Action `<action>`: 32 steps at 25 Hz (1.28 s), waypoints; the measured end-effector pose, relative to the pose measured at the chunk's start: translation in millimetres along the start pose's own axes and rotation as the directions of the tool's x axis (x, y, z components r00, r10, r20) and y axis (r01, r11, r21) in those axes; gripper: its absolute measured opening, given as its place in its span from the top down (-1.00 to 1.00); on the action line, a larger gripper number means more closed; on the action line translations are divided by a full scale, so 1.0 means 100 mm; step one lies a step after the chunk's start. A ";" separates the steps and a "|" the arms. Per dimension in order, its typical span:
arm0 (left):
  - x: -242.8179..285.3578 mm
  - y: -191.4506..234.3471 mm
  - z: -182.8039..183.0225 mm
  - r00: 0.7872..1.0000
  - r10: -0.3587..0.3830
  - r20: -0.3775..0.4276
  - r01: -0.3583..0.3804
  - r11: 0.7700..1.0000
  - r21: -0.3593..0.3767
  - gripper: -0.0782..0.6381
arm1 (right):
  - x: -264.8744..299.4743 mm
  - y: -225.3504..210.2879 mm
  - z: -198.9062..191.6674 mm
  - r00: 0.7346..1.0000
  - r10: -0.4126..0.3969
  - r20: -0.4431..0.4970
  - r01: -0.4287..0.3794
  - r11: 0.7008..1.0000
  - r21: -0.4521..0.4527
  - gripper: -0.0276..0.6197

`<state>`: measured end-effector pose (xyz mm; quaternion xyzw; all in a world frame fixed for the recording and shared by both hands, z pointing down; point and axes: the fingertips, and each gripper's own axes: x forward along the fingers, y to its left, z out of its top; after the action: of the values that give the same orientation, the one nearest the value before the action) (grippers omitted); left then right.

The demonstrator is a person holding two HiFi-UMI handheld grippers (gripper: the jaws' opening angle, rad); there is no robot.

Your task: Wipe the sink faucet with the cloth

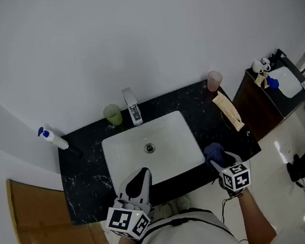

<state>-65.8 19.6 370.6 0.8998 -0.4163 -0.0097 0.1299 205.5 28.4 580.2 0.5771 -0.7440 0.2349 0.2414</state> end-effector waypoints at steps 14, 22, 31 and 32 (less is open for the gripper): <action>-0.10 0.05 0.01 0.999 0.017 0.034 -0.017 1.000 -0.002 0.75 | -0.69 1.12 1.20 0.903 0.259 0.342 -0.234 0.966 -0.112 0.90; -0.30 0.24 0.14 0.994 0.094 0.062 -0.095 0.995 0.004 0.75 | -0.89 1.86 1.83 0.814 0.392 0.429 -0.294 0.915 -0.277 0.90; -0.34 0.32 0.14 0.991 0.104 0.085 -0.105 0.994 0.007 0.75 | -1.00 1.85 1.93 0.800 0.398 0.449 -0.295 0.913 -0.283 0.90; -0.34 0.32 0.14 0.991 0.103 0.086 -0.104 0.995 0.008 0.75 | -1.01 1.85 1.94 0.798 0.399 0.452 -0.296 0.912 -0.283 0.90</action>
<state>-113.1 22.0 362.1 0.8765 -0.4678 -0.0391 0.1068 30.5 23.4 353.8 0.4440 -0.8937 0.0424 0.0489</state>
